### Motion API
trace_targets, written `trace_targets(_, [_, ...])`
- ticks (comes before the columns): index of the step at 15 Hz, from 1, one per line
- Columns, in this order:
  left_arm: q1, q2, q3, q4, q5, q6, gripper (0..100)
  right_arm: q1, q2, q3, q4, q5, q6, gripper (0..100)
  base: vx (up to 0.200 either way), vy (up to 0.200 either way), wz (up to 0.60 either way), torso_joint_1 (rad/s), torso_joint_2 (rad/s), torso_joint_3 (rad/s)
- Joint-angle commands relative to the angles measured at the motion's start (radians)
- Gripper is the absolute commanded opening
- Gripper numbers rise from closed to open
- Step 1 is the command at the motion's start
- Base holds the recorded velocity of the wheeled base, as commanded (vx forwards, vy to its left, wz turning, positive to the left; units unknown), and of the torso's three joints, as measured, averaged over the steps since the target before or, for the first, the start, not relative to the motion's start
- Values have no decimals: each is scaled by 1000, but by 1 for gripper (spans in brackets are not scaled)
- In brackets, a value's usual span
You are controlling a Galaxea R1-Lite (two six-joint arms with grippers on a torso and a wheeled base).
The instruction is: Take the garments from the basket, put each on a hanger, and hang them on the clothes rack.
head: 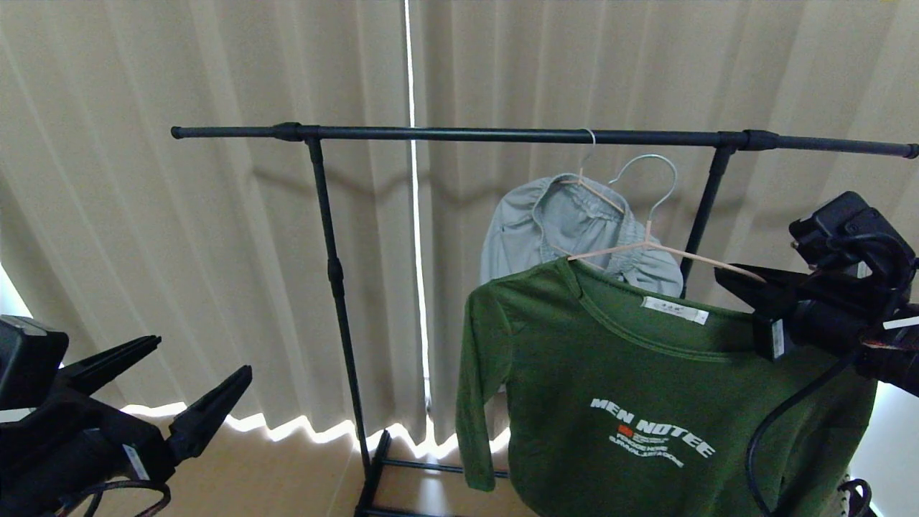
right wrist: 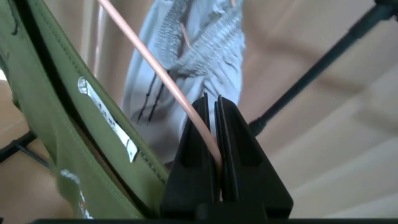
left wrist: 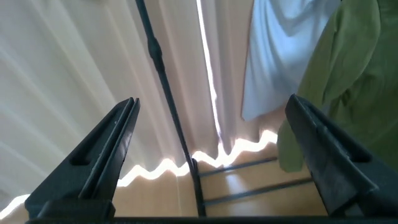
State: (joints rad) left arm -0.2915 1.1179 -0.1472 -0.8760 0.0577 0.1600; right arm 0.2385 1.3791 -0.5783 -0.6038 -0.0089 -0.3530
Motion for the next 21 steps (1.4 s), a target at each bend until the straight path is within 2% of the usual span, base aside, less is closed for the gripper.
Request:
trace_targets(1, [22, -1, -6, 0, 1, 1, 100, -2, -2, 3, -2, 1, 2, 0, 0, 0, 0, 0, 0, 0])
trace_targets(4, [23, 2, -5, 0, 1, 0, 100, -4, -28, 11, -2, 1, 6, 0, 0, 0, 0, 0, 0, 0])
trace_targets(10, [22, 2, 2, 0, -1, 3, 100, -21, -78, 54, -2, 1, 22, 0, 0, 200, 0, 0, 2, 4])
trace_targets(13, [23, -3, 21, 0, -1, 10, 100, -28, -78, 57, -1, -6, 25, 0, 0, 0, 0, 0, 0, 0])
trace_targets(15, [23, -7, 28, 0, -1, 10, 100, -47, -69, 49, -1, -82, 25, 0, 0, 0, 0, 0, 0, 0])
trace_targets(16, [23, -6, 25, 2, -1, 9, 100, -47, -68, 51, -1, -92, 25, 0, 0, 0, 0, 0, 0, 0])
trace_targets(21, [18, -7, 35, 2, -1, 7, 100, -41, -66, 48, -2, -92, 45, 0, 0, 0, 0, 0, 0, 0])
